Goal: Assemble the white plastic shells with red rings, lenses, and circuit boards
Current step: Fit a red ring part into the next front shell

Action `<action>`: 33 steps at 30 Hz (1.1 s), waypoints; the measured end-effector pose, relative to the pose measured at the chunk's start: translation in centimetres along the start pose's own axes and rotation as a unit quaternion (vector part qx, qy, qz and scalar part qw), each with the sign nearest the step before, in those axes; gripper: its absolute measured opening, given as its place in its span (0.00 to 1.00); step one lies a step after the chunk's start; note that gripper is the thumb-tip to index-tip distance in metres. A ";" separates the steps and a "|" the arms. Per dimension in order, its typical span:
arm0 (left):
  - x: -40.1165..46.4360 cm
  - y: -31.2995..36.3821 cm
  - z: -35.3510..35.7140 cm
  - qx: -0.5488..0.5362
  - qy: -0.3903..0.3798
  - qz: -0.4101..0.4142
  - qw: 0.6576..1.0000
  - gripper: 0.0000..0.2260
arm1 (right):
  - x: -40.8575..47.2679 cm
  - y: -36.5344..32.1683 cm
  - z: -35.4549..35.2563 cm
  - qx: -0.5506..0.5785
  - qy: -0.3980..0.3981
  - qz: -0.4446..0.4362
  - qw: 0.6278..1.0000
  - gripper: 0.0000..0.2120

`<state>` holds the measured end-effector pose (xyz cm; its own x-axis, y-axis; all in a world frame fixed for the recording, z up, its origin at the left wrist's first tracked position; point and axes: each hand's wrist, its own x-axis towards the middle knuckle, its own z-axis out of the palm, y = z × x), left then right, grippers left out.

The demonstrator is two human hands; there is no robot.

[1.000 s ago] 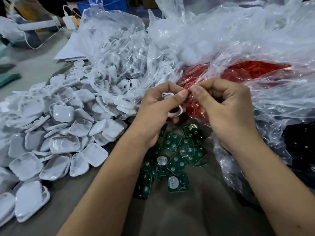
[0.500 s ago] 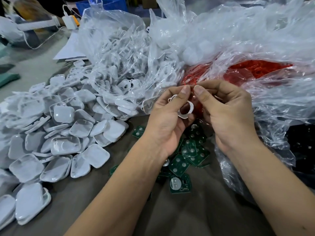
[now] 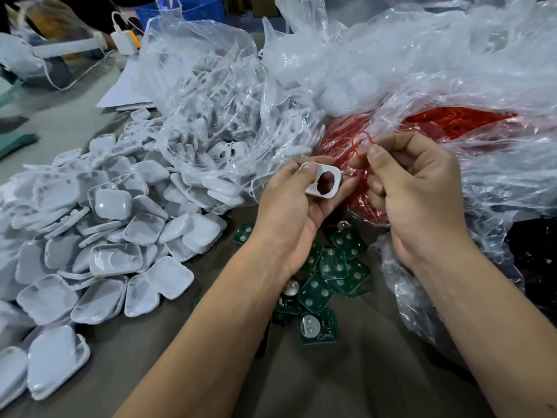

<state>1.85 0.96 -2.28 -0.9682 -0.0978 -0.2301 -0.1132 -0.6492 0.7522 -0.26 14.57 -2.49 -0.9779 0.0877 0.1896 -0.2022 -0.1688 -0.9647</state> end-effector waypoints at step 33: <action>0.2 0.8 -1.6 0.297 0.068 0.185 0.935 0.04 | -1.0 0.2 0.4 -0.216 -0.031 -0.257 0.942 0.04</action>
<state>1.97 -0.82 -2.70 -0.9331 -0.3535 0.0668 0.0804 -0.0238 0.9965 0.70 14.05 -2.82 -0.7612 -0.0112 0.6484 -0.6219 0.2959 -0.7250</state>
